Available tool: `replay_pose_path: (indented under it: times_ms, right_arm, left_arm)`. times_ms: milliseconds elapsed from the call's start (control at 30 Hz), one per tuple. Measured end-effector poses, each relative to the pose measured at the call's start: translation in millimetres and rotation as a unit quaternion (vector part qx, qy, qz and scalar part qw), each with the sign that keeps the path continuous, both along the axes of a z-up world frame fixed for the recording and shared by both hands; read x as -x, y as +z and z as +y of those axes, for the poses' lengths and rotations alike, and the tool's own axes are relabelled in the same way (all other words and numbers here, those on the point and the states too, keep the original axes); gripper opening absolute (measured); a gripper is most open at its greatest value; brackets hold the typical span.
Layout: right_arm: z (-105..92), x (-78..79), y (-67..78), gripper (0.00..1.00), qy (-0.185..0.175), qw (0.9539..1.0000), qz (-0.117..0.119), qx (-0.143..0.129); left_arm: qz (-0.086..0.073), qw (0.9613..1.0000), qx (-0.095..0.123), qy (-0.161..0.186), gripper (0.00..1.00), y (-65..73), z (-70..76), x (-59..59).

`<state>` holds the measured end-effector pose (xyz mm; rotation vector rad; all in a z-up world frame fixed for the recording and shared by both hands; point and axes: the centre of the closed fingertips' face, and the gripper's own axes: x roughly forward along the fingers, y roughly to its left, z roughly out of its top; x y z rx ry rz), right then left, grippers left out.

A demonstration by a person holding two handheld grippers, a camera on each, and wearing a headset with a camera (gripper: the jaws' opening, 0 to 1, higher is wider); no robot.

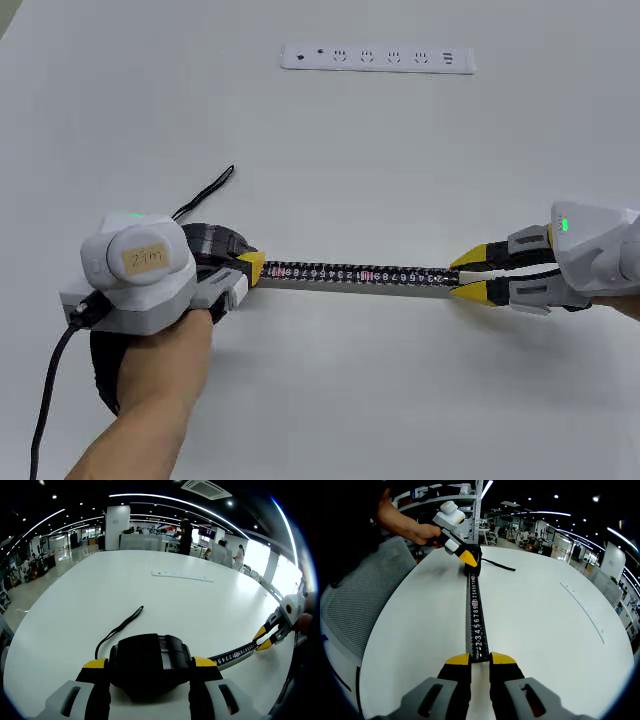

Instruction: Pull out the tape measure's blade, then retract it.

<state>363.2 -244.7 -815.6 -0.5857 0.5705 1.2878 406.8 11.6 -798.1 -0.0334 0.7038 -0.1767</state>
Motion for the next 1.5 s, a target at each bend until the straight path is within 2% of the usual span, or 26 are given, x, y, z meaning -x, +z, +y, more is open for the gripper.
replay_pose_path:
  times_ms: [267, 533, 933, 1500]
  right_arm:
    - [11.1, -1.0, 0.8, 0.11, 0.004, 1.0, 0.004, -0.005]
    - [13.8, -1.4, 1.4, 0.11, 0.006, 1.0, 0.006, -0.005]
    - [18.3, -1.4, 2.8, 0.11, 0.006, 0.9999, 0.006, -0.008]
    - [33.3, -6.5, 4.2, 0.11, 0.008, 0.9998, 0.004, -0.018]
  left_arm:
    - [0.003, 1.0, 0.008, 0.0, 0.6, 0.6, 0.5, 0.7]
    - [0.003, 0.9999, 0.016, 0.001, 0.61, 2.0, 0.1, 1.2]
    - [0.005, 0.9999, 0.01, -0.001, 0.6, 2.1, -0.6, 2.1]
    - [0.004, 0.9998, 0.018, 0.005, 0.61, 2.4, -0.1, 1.0]
